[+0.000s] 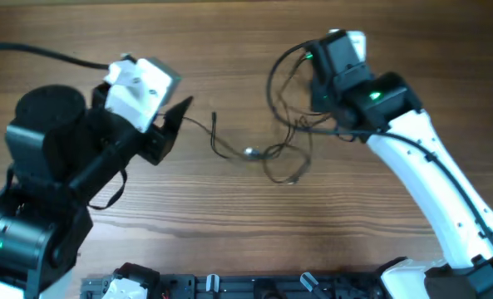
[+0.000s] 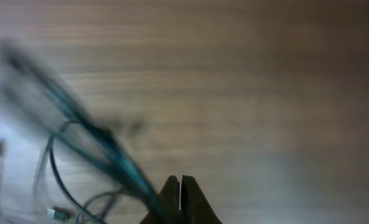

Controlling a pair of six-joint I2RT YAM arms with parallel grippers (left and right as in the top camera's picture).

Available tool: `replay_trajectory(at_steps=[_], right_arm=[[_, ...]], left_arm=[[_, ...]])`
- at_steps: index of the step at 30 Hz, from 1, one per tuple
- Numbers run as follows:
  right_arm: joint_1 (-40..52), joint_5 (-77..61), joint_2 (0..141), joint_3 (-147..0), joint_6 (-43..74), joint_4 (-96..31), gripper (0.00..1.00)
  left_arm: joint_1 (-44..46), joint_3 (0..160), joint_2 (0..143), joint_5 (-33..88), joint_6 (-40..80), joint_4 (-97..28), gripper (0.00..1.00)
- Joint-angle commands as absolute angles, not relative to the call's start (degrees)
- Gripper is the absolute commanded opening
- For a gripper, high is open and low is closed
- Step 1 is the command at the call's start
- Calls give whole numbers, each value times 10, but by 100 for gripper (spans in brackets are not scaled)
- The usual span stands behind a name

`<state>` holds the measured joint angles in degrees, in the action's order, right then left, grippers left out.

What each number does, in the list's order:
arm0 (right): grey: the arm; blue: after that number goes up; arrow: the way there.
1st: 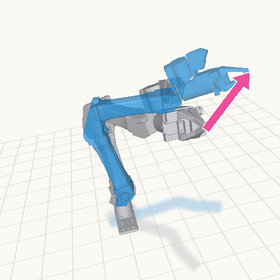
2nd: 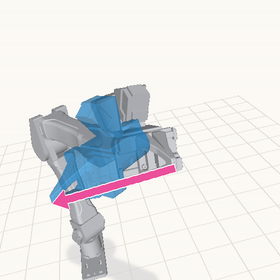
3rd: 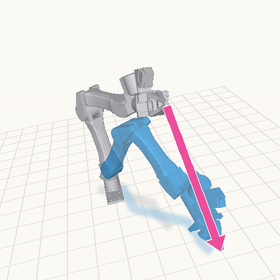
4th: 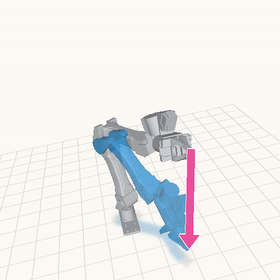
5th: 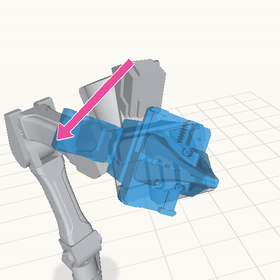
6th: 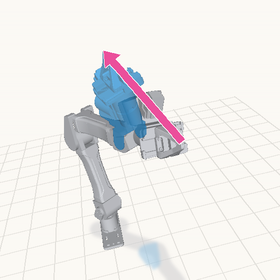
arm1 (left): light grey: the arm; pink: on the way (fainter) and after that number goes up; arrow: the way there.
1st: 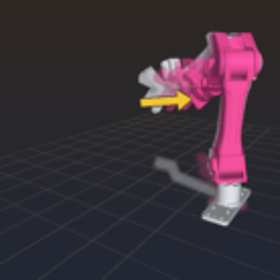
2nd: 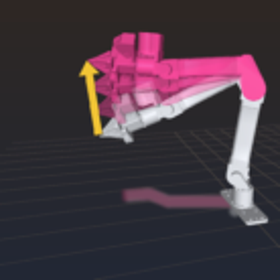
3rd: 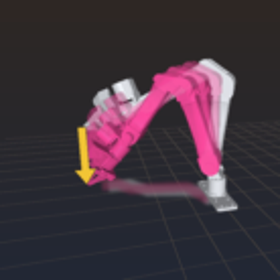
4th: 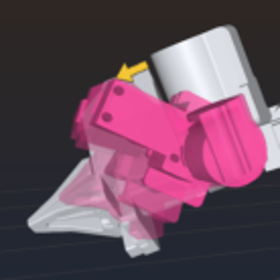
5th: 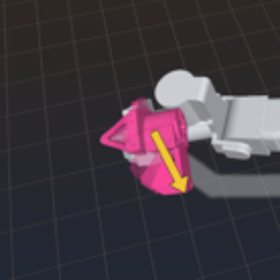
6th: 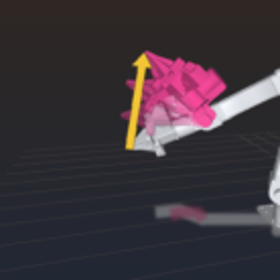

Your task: Untangle cables

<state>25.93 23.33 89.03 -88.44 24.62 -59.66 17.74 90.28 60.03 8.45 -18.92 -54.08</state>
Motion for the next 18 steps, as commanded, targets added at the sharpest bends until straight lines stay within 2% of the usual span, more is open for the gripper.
replay_trajectory(at_steps=[1, 3, 6, 7, 9, 12, 13, 15, 18], right_arm=[[240, 115, 888, -885, 243, -594, 4], [242, -15, 888, -885, 150, -570, 4], [252, -283, 888, -885, -65, -558, 4], [252, -307, 888, -885, -89, -561, 4], [251, -226, 888, -885, -55, -559, 4], [249, 148, 888, -885, 202, -589, 5], [249, 187, 888, -885, 236, -603, 27], [249, 106, 888, -885, 172, -600, 50], [249, -227, 888, -885, -93, -615, 98]], left_arm=[[175, 903, 615, -6, -143, -543, 59], [175, 903, 625, 18, -143, -544, 60], [175, 903, 649, 77, -143, -554, 62], [175, 903, 656, 87, -143, -559, 63], [175, 903, 678, 98, -143, -574, 61], [175, 903, 706, 98, -143, -589, 60], [175, 903, 711, 98, -143, -590, 60], [175, 903, 716, 98, -143, -590, 60], [175, 903, 717, 98, -143, -581, 60]])
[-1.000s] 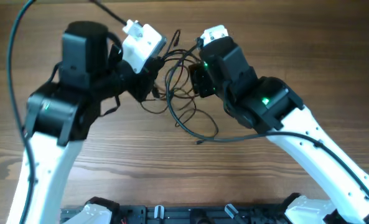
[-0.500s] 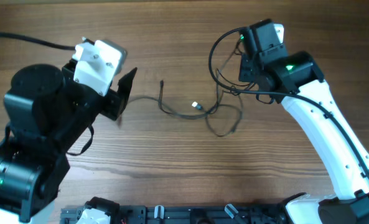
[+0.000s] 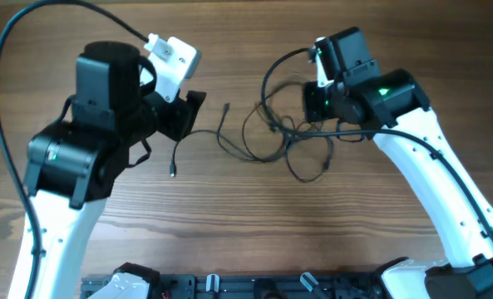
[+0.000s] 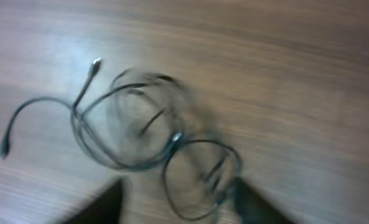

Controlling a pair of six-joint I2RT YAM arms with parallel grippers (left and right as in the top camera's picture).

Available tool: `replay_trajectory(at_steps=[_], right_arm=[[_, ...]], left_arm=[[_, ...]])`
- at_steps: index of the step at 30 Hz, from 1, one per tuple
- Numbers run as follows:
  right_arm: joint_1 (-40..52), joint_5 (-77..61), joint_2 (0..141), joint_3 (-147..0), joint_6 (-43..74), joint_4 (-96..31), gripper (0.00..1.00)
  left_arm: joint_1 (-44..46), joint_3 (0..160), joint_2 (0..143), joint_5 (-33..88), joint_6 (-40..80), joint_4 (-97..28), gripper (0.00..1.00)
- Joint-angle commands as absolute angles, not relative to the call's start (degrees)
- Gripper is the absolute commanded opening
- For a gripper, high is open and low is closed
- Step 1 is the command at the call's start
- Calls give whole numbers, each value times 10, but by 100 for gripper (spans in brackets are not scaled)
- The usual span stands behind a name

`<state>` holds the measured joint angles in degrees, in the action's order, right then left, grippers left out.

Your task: Untangle cables

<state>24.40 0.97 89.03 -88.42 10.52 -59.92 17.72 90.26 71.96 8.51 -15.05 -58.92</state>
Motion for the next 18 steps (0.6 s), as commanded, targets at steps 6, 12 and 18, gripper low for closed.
replay_trajectory(at_steps=[6, 12, 18], right_arm=[[249, -11, 889, -885, 65, -642, 100], [249, 153, 893, -870, 248, -685, 100], [249, 101, 924, -781, 307, -599, 100]], left_arm=[[175, 903, 716, 98, -143, -585, 61], [175, 903, 718, 98, -143, -598, 58], [175, 902, 747, 94, -126, -598, 55]])
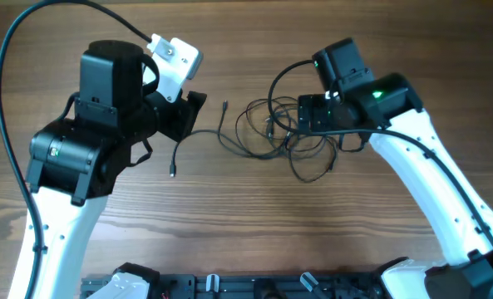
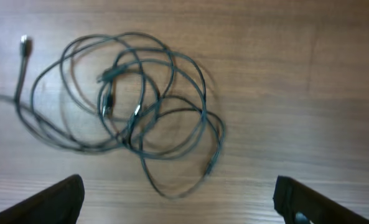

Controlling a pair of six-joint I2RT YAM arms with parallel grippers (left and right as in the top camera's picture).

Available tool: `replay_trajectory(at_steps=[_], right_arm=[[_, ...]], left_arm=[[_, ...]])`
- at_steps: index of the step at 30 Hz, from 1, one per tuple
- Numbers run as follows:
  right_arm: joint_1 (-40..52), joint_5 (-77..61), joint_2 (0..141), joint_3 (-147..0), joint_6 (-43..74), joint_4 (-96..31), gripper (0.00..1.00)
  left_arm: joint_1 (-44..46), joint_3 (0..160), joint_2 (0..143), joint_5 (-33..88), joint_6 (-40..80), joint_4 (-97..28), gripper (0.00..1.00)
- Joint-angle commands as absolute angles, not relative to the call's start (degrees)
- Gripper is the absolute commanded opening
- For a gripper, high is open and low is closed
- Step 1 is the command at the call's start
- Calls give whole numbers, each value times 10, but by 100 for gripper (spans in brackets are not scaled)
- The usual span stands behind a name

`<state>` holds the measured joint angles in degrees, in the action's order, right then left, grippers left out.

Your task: Untangle cables

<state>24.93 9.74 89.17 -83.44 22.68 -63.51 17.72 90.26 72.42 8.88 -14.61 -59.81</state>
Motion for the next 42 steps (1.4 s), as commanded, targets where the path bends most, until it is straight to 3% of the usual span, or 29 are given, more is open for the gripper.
replay_trajectory(at_steps=[1, 12, 15, 22, 33, 37, 40, 42], right_arm=[[249, 87, 934, -767, 333, -582, 100], [249, 49, 1000, -669, 597, -485, 98], [249, 20, 1000, -647, 609, -460, 90], [256, -37, 1000, -612, 637, -407, 90], [262, -37, 1001, -577, 649, -265, 64], [262, -31, 1001, -577, 662, -262, 60], [262, -24, 1001, -576, 659, -264, 51], [262, -15, 1003, -576, 660, -266, 39]], left_arm=[[175, 902, 754, 94, -123, -599, 54], [175, 902, 772, 94, -111, -613, 52], [175, 902, 772, 94, -111, -613, 53], [175, 902, 772, 94, -111, -614, 52], [175, 902, 772, 94, -111, -621, 53], [175, 902, 772, 94, -111, -625, 53], [175, 902, 772, 94, -111, -625, 53], [175, 902, 772, 94, -111, -625, 53]])
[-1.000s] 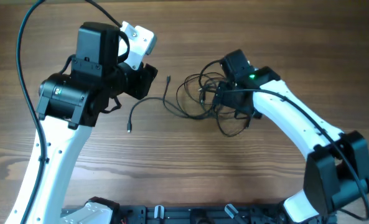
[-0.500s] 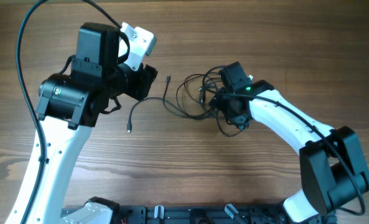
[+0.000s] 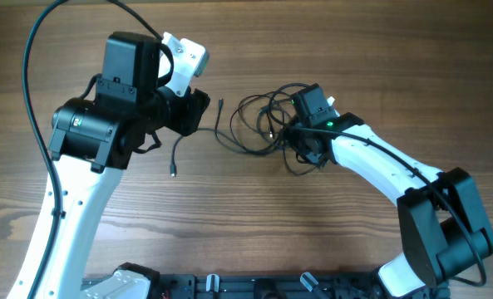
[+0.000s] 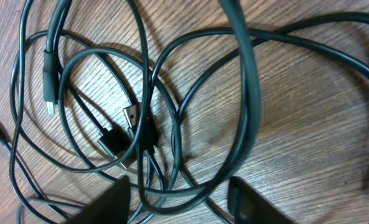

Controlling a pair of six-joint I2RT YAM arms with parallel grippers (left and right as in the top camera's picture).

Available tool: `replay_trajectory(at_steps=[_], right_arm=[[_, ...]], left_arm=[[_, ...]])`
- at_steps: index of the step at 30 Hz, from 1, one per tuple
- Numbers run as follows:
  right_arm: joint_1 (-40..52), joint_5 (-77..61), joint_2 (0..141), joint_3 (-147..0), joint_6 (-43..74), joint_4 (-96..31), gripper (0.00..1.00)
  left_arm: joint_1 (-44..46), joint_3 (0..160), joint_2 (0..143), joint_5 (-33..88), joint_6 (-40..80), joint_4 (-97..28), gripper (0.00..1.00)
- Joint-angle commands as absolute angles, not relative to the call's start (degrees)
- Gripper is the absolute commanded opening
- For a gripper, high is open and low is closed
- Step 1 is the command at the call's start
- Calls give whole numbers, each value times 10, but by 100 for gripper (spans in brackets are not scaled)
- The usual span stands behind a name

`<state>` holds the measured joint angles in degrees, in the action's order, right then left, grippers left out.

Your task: Untangle cables

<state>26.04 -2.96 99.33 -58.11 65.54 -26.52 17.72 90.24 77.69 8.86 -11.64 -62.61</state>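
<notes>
A tangle of thin dark cables (image 3: 267, 124) lies on the wooden table at mid-back. One loose end (image 3: 173, 172) trails left and another (image 3: 220, 105) points to the back. My right gripper (image 3: 303, 151) is down on the tangle's right side. In the right wrist view it (image 4: 181, 204) is open, its fingers (image 4: 112, 202) standing either side of a few crossing strands (image 4: 172, 155). Small plugs (image 4: 131, 117) lie among the loops. My left gripper (image 3: 194, 112) hangs over the left trailing strand; whether it holds that strand is hidden.
Bare wooden table (image 3: 246, 232) surrounds the cables. A black rail with clips (image 3: 229, 286) runs along the front edge. The left arm's own thick black lead (image 3: 38, 50) arcs over the back left.
My right gripper was open and well above the tangle; now it is low on the table with strands between its fingers. The left arm has shifted slightly to the right and back.
First my right gripper was shut on strands held up at the back, with the left gripper near the cable's left end. Then the right was open and the tangle lay on the table. It stayed open above the heap, and now sits down in it.
</notes>
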Motion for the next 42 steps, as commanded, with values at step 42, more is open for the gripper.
replay_trajectory(at_steps=[42], right_arm=[[262, 135, 613, -959, 195, -408, 4]], left_arm=[[175, 902, 772, 94, -111, -629, 54]])
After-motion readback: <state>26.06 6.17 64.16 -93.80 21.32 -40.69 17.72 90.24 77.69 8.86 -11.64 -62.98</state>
